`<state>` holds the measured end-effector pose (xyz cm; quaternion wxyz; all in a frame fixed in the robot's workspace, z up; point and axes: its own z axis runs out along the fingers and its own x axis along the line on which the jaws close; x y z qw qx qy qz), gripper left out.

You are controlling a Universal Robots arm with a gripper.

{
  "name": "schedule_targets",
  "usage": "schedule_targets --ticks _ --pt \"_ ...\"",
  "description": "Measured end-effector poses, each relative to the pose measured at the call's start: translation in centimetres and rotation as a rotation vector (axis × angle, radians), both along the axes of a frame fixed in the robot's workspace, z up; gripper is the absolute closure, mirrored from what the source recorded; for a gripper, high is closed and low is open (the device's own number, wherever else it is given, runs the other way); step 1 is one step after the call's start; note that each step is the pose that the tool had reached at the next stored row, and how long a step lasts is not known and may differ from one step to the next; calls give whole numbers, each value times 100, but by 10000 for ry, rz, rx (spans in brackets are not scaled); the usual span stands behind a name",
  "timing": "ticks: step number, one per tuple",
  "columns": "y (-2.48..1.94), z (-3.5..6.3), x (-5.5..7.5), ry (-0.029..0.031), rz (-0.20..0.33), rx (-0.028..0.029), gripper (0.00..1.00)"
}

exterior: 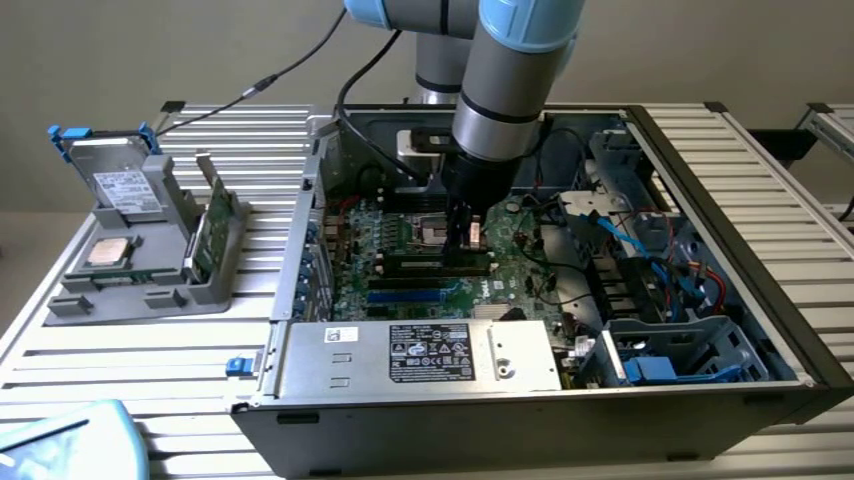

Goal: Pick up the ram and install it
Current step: 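Insert the ram into the slot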

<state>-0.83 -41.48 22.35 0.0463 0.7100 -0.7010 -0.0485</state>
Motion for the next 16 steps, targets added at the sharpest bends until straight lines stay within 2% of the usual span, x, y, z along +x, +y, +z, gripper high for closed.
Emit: schedule_targets --ticks 5,6,7,9,10,12,16 --pt "0 0 0 0 0 0 85" --pt "0 0 0 0 0 0 79" --pt "0 0 0 0 0 0 79" --pt "0 0 0 0 0 0 67" --pt "0 0 0 0 0 0 67" --pt "1 2 0 1 0 -1 55" --pt "25 85 -31 1 3 -2 55"
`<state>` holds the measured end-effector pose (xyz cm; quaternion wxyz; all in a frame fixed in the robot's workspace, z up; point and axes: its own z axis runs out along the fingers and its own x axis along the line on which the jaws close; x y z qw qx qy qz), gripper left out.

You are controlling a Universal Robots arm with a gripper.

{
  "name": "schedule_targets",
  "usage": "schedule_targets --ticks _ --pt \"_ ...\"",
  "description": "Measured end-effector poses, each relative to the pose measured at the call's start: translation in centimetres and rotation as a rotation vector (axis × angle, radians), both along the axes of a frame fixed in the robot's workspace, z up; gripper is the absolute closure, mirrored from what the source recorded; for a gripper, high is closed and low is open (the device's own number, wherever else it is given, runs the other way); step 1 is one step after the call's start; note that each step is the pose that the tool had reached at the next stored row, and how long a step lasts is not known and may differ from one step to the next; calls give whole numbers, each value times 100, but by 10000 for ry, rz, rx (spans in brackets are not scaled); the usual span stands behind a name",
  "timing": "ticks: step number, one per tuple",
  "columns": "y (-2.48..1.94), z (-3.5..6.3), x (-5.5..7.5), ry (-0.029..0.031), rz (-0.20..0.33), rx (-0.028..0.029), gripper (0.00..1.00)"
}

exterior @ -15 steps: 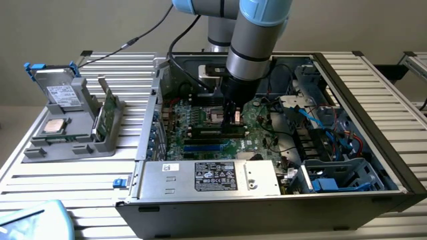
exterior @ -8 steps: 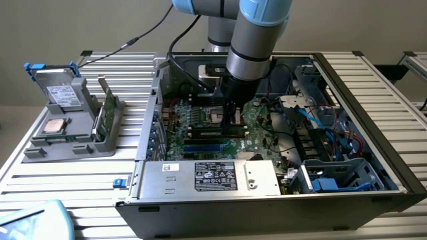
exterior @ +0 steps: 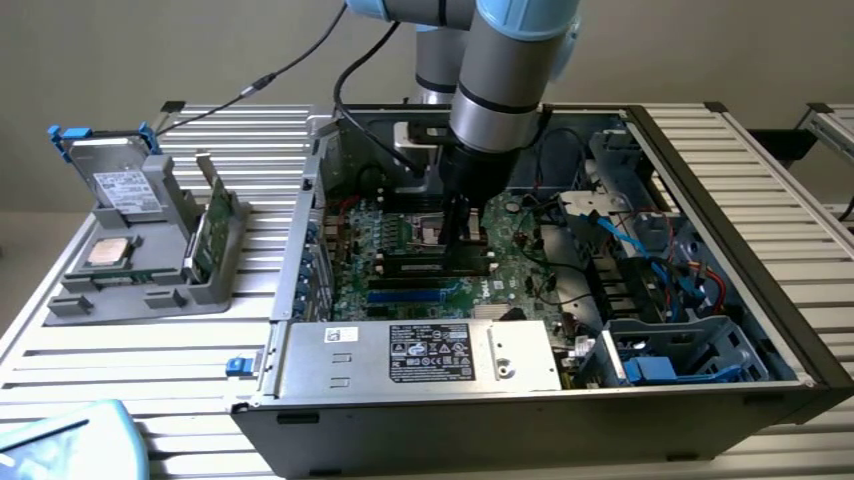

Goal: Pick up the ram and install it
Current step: 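Insert the ram into the slot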

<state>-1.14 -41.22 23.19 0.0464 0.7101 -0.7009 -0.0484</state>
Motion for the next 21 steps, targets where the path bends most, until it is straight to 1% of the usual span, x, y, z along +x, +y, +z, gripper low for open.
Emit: schedule_targets --ticks 4,6,7,8,9,10,11,12,13,14,19,21 --pt "9 75 -72 0 11 0 55" --pt "11 80 -96 -7 12 3 55" --pt "11 80 -100 -7 12 4 57" --pt "11 81 -100 -8 13 4 64" --pt "10 81 -100 -7 13 2 64" --pt "10 82 -100 -7 14 0 76" --pt "10 82 -100 -7 13 1 82" --pt "10 82 -101 -7 12 0 82" --pt "10 83 -100 -7 12 1 87" --pt "10 88 -100 -5 11 -4 89" --pt "9 156 -98 -7 12 0 89" --pt "10 156 -97 -18 13 2 89"
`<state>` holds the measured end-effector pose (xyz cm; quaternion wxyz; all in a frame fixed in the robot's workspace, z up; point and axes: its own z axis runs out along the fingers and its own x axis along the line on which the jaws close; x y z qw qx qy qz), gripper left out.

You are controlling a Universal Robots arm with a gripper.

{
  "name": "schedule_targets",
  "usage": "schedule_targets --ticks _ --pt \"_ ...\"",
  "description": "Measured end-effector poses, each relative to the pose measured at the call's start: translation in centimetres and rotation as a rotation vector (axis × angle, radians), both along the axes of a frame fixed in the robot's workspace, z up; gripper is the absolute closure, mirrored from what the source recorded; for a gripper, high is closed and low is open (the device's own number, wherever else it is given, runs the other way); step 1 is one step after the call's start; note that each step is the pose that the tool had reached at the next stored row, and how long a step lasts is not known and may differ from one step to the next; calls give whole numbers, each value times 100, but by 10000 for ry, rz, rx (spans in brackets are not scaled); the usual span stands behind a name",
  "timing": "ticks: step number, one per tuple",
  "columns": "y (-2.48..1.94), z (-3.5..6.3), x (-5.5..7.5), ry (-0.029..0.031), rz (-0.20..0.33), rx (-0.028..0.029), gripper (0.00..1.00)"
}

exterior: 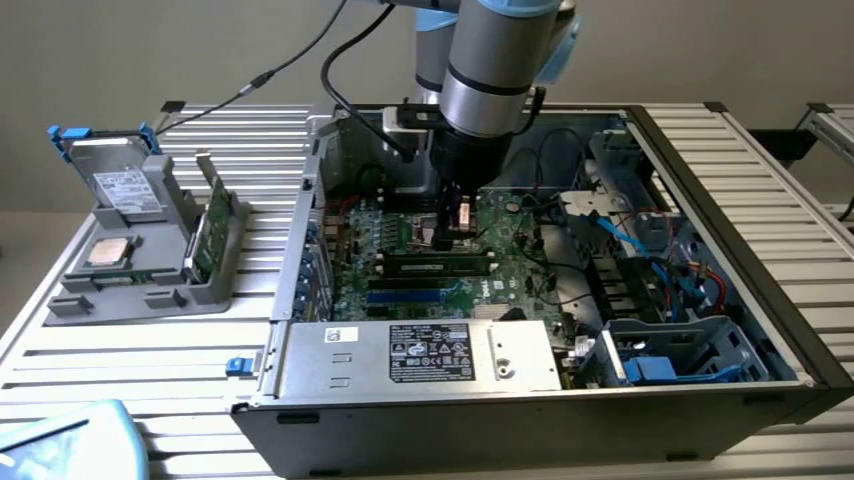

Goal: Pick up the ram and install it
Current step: 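Insert the ram into the slot, then press down the ram until it locks into place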

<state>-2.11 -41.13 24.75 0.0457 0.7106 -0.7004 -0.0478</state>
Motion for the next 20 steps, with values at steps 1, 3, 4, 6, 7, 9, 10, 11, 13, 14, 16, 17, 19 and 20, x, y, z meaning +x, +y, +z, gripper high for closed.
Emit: schedule_targets --ticks 1,3,4,6,7,9,10,11,13,14,16,17,19,20 --pt "0 0 0 -21 -1 1 89" --pt "0 1 -1 -107 -1 -9 89" --pt "-1 2 -1 -164 -1 -26 89" --pt "0 0 -1 -240 -2 -27 89" --pt "0 0 0 -241 -1 -27 89" --pt "0 1 -1 -241 -1 -29 89" --pt "0 1 -1 -242 -1 -29 89" --pt "0 1 -1 -241 -1 -29 89" --pt "0 1 -1 -242 -1 -29 89" --pt "0 1 -1 -242 -1 -29 89" --pt "0 1 -1 -242 -1 -29 89" --pt "0 1 -1 -242 -1 -29 89" --pt "0 1 -1 -241 -1 -29 89" --pt "0 1 -1 -242 -1 -29 89"
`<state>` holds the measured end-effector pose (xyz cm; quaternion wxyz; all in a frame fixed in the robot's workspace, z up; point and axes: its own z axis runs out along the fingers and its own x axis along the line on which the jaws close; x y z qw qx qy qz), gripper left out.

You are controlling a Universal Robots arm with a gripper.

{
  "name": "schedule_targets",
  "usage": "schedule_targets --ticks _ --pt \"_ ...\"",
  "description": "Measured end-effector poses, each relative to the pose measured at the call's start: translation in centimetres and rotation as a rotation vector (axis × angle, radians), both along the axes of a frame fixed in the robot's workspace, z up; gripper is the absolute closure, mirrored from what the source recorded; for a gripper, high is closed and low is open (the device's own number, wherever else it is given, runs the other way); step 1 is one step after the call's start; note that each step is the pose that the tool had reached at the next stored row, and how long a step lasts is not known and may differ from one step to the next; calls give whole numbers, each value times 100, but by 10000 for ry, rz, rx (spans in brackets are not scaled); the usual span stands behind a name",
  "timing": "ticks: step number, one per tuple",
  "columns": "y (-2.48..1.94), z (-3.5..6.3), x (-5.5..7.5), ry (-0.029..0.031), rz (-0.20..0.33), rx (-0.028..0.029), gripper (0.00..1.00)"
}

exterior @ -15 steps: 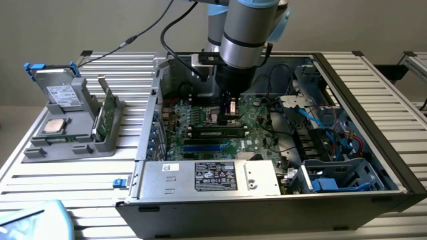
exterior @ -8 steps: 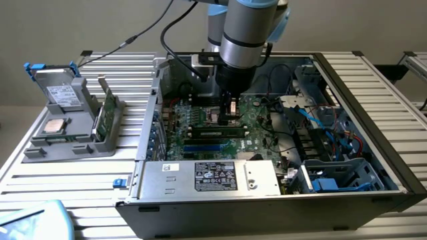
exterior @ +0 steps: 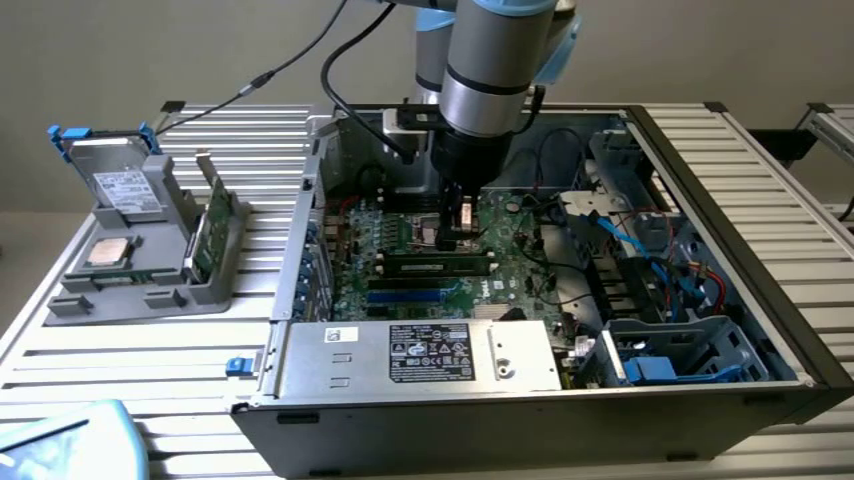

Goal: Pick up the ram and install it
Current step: 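Press down the ram until it locks into place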

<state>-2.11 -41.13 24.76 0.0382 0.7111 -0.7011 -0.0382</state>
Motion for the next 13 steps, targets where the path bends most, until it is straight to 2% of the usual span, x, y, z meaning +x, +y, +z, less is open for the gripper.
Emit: schedule_targets --ticks 2,8,13 --pt "-3 1 21 1 -2 -2 89" --pt "-51 0 197 10 1 14 89" --pt "-53 -38 219 11 0 16 89"
